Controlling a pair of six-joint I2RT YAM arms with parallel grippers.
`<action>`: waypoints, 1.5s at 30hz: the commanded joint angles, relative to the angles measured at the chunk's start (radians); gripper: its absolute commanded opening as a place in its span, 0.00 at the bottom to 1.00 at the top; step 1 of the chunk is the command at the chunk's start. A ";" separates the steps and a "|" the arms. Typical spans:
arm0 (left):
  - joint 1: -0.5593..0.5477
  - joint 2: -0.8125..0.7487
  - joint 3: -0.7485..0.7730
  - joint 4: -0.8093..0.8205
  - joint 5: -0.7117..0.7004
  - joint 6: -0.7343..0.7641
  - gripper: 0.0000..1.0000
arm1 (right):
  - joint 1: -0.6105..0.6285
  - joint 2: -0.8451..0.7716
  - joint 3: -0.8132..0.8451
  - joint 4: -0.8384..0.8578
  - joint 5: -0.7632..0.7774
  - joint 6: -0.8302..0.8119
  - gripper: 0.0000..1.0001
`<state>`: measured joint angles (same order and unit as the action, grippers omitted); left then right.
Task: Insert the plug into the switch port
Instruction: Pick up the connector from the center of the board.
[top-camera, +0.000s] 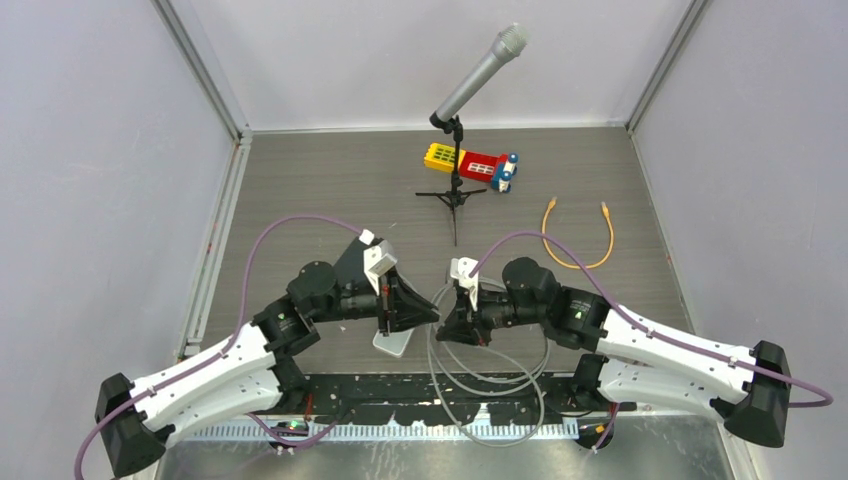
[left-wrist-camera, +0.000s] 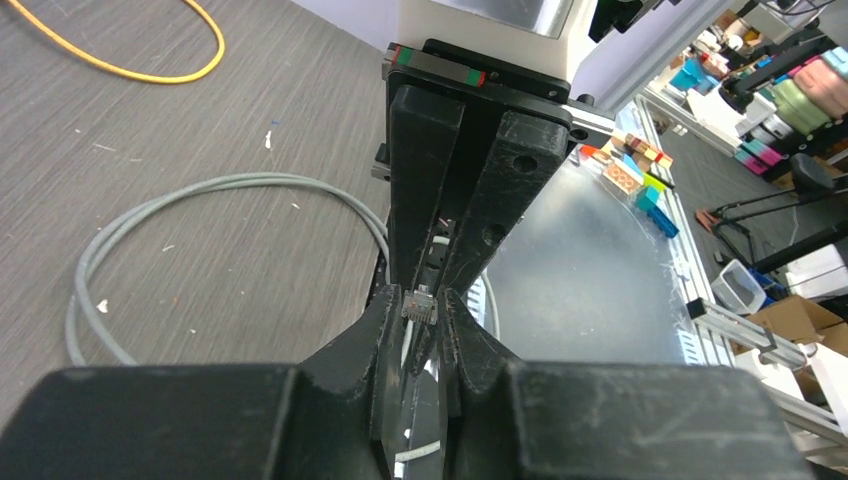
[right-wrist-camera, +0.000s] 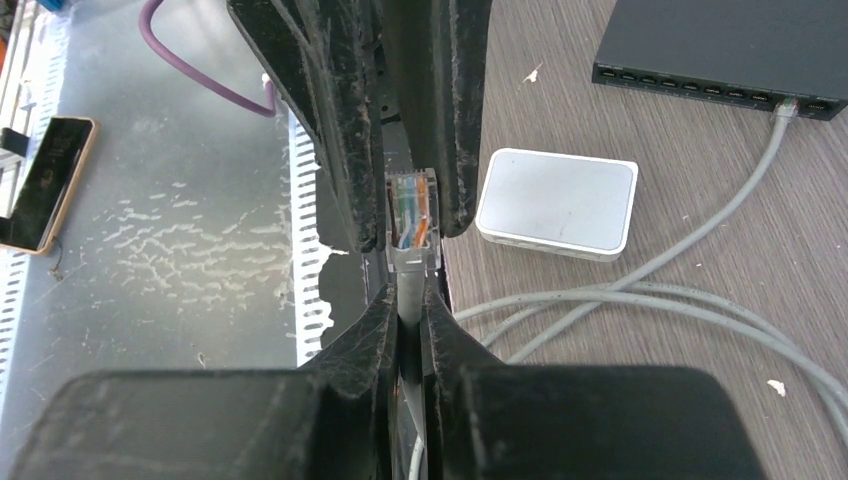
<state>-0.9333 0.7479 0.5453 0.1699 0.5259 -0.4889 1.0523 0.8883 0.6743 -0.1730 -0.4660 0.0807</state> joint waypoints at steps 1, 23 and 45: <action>-0.001 0.017 0.029 0.075 0.056 -0.005 0.08 | 0.006 -0.013 0.002 0.046 -0.014 0.027 0.01; -0.001 -0.064 -0.057 0.220 -0.051 -0.109 0.00 | 0.006 -0.241 -0.377 0.672 0.193 0.169 0.55; -0.001 -0.149 -0.180 0.396 -0.174 -0.232 0.00 | 0.005 -0.102 -0.446 1.116 0.214 0.187 0.40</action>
<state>-0.9302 0.5999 0.3542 0.4847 0.3408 -0.7036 1.0527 0.7731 0.2165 0.8219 -0.2729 0.2646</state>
